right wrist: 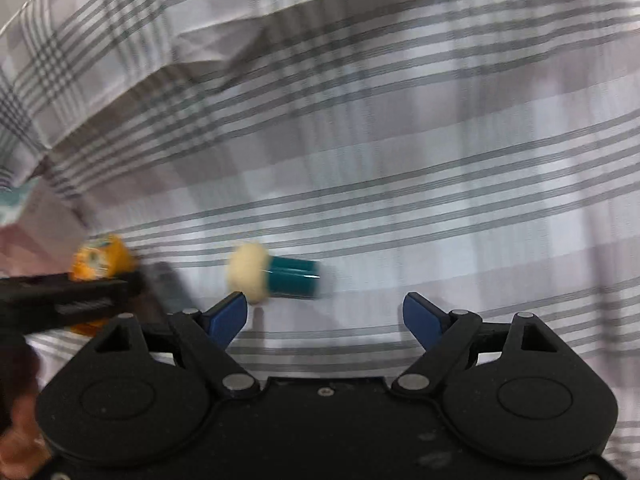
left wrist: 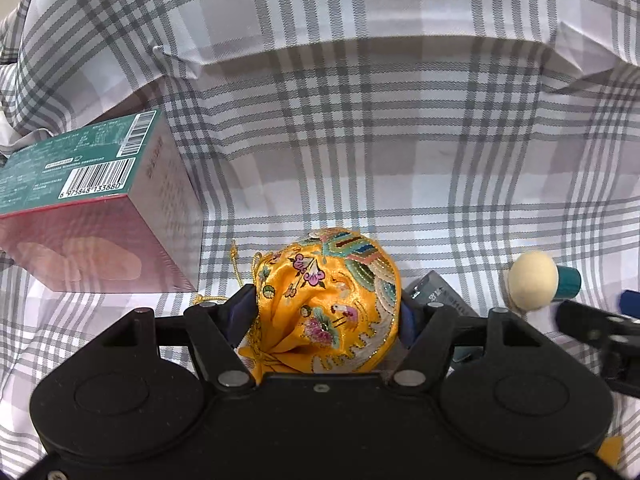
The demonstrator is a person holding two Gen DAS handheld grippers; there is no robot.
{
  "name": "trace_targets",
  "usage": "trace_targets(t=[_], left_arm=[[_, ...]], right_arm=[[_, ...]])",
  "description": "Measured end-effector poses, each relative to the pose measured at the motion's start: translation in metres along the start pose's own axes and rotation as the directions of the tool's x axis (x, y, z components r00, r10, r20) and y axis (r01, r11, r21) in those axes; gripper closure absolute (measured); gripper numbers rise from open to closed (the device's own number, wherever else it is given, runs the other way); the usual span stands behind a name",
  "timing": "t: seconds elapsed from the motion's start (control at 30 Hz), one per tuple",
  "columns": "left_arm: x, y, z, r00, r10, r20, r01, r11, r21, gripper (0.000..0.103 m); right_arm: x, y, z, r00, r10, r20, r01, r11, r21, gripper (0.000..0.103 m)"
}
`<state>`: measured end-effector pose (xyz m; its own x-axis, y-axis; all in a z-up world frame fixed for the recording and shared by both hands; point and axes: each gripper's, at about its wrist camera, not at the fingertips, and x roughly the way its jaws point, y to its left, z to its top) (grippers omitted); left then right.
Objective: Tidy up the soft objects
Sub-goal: 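Close the right gripper on the cream-and-teal mushroom sponge, then carry the orange pouch and mushroom sponge over the basket with both grippers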
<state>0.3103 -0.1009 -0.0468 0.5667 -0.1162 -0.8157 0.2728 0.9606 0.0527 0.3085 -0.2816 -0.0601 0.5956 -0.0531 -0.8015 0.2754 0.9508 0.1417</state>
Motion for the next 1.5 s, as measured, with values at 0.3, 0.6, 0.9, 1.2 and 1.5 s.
trace_targets(t=[0.3,0.6,0.9,1.2,1.5], left_arm=[[0.012,-0.005,0.007,1.0,-0.007,0.0,0.007,1.0,0.003,0.038],[0.002,0.001,0.006,0.999,-0.036,0.003,0.036,0.999,-0.013,0.039],[-0.049,-0.002,-0.003,0.995,-0.094,0.034,0.093,0.996,0.018,0.039],[-0.119,-0.014,-0.034,0.99,-0.126,0.056,0.122,0.99,0.065,0.039],[-0.188,-0.034,-0.083,0.987,-0.156,0.047,0.151,0.984,0.099,0.039]], right_arm=[[0.036,0.044,0.003,0.998,-0.046,-0.05,0.044,0.998,-0.04,0.041],[0.005,0.03,-0.006,0.997,-0.075,0.013,0.075,0.996,-0.045,0.047],[-0.074,0.012,-0.025,0.993,-0.065,0.101,0.072,0.995,-0.068,0.047],[-0.15,0.015,-0.068,0.987,0.0,0.16,0.023,0.99,-0.139,0.047],[-0.22,0.024,-0.132,0.984,0.049,0.169,-0.019,0.984,-0.176,0.047]])
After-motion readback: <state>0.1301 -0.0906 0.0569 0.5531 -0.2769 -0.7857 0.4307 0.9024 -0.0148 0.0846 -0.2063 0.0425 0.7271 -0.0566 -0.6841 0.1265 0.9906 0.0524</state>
